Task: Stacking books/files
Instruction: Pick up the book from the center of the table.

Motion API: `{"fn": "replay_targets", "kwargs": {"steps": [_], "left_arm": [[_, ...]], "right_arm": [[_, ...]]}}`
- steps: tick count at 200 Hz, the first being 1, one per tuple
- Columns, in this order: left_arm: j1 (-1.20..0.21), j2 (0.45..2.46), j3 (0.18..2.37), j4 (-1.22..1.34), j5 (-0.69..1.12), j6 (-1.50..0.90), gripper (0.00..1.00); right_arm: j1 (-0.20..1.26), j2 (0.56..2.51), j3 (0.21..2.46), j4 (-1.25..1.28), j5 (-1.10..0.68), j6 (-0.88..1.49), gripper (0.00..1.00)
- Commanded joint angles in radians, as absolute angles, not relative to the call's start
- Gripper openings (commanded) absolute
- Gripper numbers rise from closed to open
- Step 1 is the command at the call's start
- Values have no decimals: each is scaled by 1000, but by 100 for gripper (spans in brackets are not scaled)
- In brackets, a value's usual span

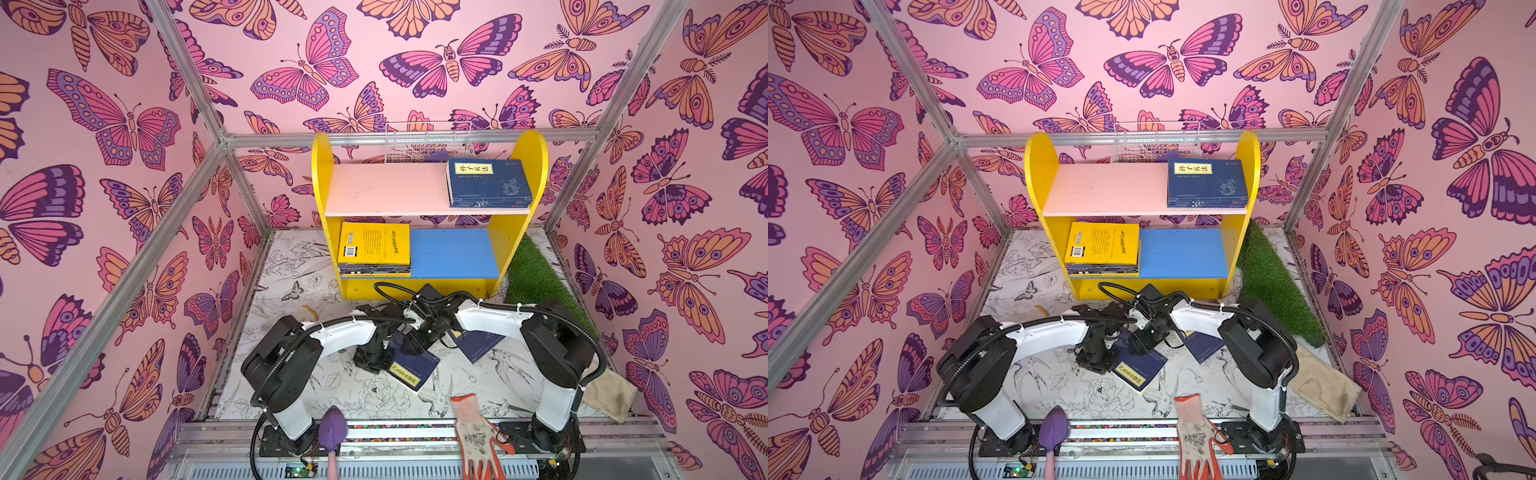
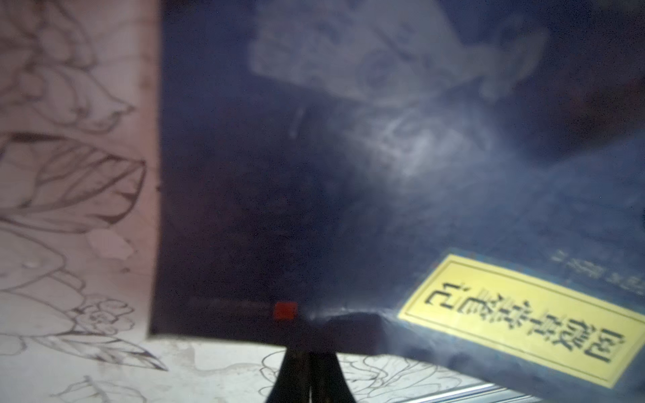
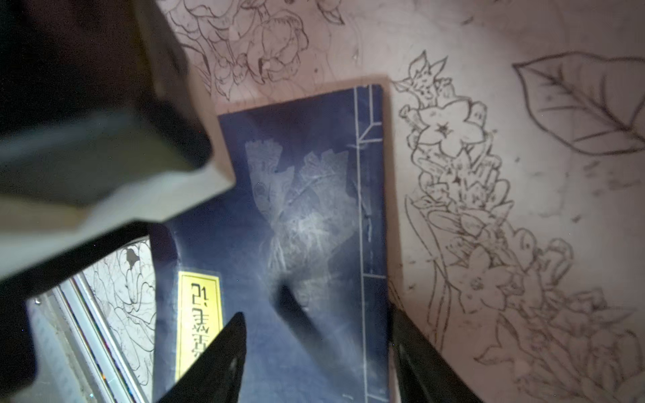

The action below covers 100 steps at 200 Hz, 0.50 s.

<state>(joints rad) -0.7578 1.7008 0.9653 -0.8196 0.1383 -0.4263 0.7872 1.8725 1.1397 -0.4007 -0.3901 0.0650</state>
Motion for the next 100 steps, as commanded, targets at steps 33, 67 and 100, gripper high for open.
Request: {"fn": "replay_targets", "kwargs": {"steps": [33,67,100], "left_arm": [[-778,1771,945,-660,137,-405,0],[-775,1763,965,-607,126,-387,0],[-775,1776,976,-570,120,-374,0]], "right_arm": [[810,1909,1209,-500,-563,8,51],[808,1860,1234,-530,-638,-35,49],[797,1833,1260,-581,-754,-67,48]]}}
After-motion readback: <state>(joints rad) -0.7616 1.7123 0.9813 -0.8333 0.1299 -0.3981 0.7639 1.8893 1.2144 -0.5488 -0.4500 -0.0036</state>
